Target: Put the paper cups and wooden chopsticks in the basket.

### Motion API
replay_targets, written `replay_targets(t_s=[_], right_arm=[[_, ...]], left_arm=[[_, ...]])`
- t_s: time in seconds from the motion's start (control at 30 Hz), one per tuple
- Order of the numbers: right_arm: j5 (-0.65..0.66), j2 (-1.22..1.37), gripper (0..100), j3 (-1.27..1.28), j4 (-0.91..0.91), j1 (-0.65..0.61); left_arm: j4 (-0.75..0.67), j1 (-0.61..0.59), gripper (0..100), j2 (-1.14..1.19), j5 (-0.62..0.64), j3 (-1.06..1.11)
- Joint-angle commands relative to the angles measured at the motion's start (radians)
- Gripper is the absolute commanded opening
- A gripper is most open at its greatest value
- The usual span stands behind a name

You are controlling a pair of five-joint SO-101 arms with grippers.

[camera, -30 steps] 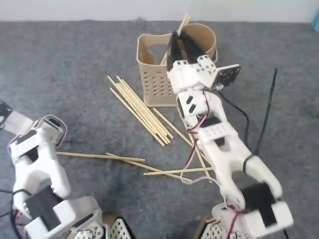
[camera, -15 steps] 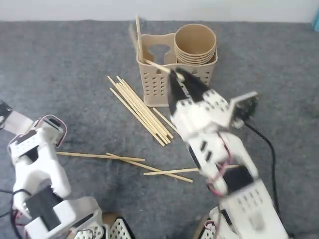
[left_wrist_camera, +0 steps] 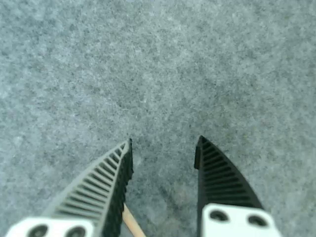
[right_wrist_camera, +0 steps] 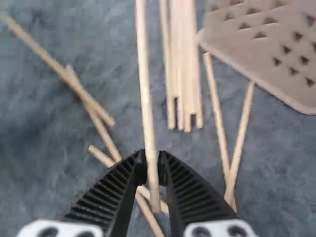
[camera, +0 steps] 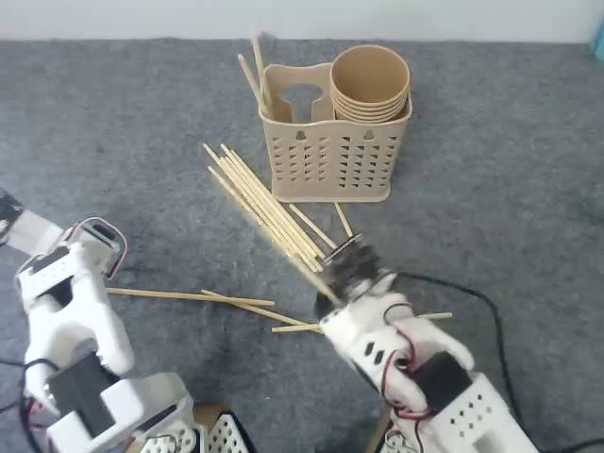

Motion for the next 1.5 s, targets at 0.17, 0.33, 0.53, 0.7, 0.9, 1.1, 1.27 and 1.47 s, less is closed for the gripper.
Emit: replay_targets(t_s=[0.17,0.33,0.53,0.7,0.9,1.1,1.27,1.47], right_arm=[[0.115,-0.019,12.1,0.115,-0.068,-0.105],[0.118,-0.019,10.6,0.133,-0.084,-0.105],[0.117,-0.008,10.6,0.084,-0.162,-0.11],[0.068,0.234,10.6,-0.095,-0.245,-0.111],[-0.051,0.743,10.6,-0.376,-0.392,-0.137],[-0.138,1.156,10.6,-0.509,-0.662,-0.16],[-0.14,1.395,10.6,-0.546,-0.852,-0.143],[-0.144,1.527,10.2,-0.618,-0.886,-0.142]], left_arm=[[0.005,0.003,20,-0.002,0.005,-0.047],[0.005,0.006,20,-0.002,0.005,-0.047],[0.005,0.006,20,-0.002,0.005,-0.047],[0.005,0.006,20,-0.002,0.003,-0.047],[0.005,0.003,20,-0.002,0.003,-0.047],[0.005,0.002,20,-0.002,0.003,-0.047],[0.005,0.005,20,-0.002,0.003,-0.048],[-0.009,0.006,20,-0.002,0.003,-0.045]])
